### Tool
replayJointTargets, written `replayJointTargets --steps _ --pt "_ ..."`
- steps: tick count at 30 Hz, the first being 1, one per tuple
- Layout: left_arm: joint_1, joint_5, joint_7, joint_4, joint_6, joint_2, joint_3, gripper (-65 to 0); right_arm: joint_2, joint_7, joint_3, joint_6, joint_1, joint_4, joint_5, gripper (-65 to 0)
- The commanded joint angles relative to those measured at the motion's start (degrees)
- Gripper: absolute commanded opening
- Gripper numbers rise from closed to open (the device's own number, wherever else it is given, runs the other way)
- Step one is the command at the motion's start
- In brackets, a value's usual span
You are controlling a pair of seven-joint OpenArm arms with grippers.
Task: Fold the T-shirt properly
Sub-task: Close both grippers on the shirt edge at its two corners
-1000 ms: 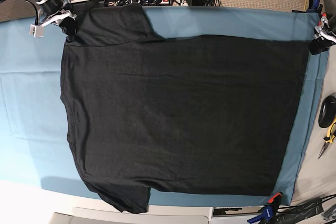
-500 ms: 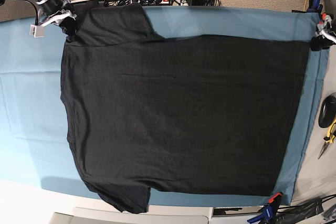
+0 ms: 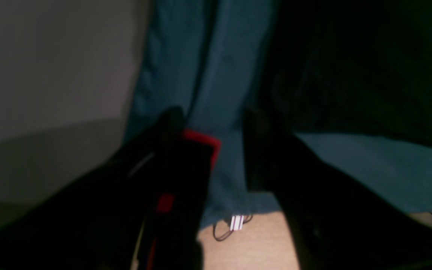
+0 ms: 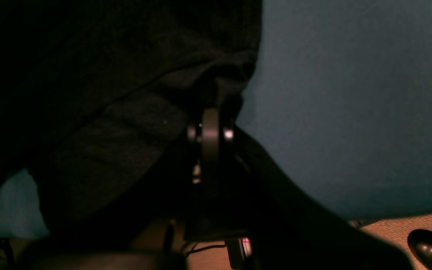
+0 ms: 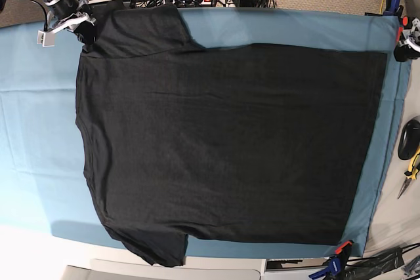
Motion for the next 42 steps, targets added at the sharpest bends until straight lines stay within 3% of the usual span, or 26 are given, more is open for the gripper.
replayJointTargets --steps 1,10,21,27,38,40,42 --pt "-0.79 -0.96 -0.85 0.72 -0.07 -1.79 -0.5 -39.4 0.46 -0.81 0.33 -0.33 -0.46 0.33 -1.18 -65.0" --pt "-2.29 -1.07 -0.55 0.66 -0.07 -1.55 -0.31 -39.5 0.48 -1.05 0.33 -0.33 -0.46 0.33 -1.18 -65.0" --pt "-5.97 1.44 -0.68 0.55 -0.02 -1.36 10.25 -39.5 0.48 -1.07 0.33 -0.33 -0.46 0.33 -1.18 -65.0" --pt "-5.9 0.59 -0.24 0.57 -0.04 -1.16 10.51 -39.5 0.46 -1.09 0.33 -0.33 -0.46 0.33 -1.2 -65.0" --pt "-5.92 -1.68 0.96 0.57 -0.7 2.4 10.78 -39.8 0.2 -1.09 0.33 -0.33 -0.46 0.33 -2.21 -65.0" --pt "-5.92 -1.66 0.79 0.57 -0.7 2.38 10.75 -45.1 0.2 -0.9 0.33 -0.33 -0.46 0.33 -2.21 -65.0" --pt "-5.92 -1.66 0.72 0.57 -0.7 2.4 10.75 -55.1 0.17 -0.35 0.33 -0.33 -0.48 0.33 -2.23 -65.0"
